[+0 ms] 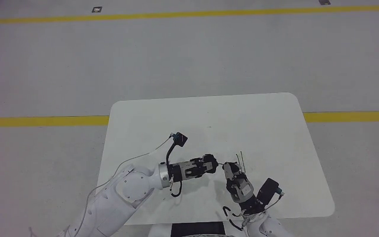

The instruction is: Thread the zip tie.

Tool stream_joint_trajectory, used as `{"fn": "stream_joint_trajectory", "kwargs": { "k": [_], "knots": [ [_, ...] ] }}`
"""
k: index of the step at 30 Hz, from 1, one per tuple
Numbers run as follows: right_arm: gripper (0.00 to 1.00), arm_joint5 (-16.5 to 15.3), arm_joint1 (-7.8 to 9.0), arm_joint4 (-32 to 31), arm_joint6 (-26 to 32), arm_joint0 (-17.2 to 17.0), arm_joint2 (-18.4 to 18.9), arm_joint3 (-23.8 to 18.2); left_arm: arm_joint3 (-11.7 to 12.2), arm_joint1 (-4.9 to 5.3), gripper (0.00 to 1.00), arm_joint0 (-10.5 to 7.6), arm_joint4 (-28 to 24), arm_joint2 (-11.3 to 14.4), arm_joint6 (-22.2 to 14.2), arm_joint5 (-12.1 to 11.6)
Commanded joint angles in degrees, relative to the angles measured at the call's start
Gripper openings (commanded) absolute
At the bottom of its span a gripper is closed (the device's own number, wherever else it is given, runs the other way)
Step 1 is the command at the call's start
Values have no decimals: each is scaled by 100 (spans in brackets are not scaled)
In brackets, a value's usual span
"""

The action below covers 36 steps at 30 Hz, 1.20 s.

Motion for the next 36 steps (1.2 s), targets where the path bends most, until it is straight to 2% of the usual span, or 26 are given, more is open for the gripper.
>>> {"fn": "stream_joint_trajectory", "kwargs": {
  "k": [1, 3, 4, 5, 14, 18, 25, 28, 30, 36],
  "knots": [
    [0, -5, -8, -3, -3, -3, 4, 3, 0, 0, 0, 0, 0, 0, 0, 0],
    [0, 4, -14, -20, -4, -8, 11, 4, 0, 0, 0, 0, 0, 0, 0, 0],
    [37, 15, -17, -36, -3, -12, 16, 3, 0, 0, 0, 0, 0, 0, 0, 0],
    [100, 56, -21, -55, -7, -24, 25, -1, 0, 0, 0, 0, 0, 0, 0, 0],
    [100, 104, -24, -242, -315, -191, 166, -112, 0, 0, 0, 0, 0, 0, 0, 0],
    [100, 24, 5, -418, -559, -382, 327, -179, 0, 0, 0, 0, 0, 0, 0, 0],
    [100, -99, 62, -611, -1006, -682, 710, -40, 0, 0, 0, 0, 0, 0, 0, 0],
    [100, 49, 77, -839, -1182, -756, 856, 47, 0, 0, 0, 0, 0, 0, 0, 0],
    [100, 363, 70, -903, -1336, -783, 966, 88, 0, 0, 0, 0, 0, 0, 0, 0],
    [100, 363, 70, -903, -1336, -783, 966, 88, 0, 0, 0, 0, 0, 0, 0, 0]
  ]
}}
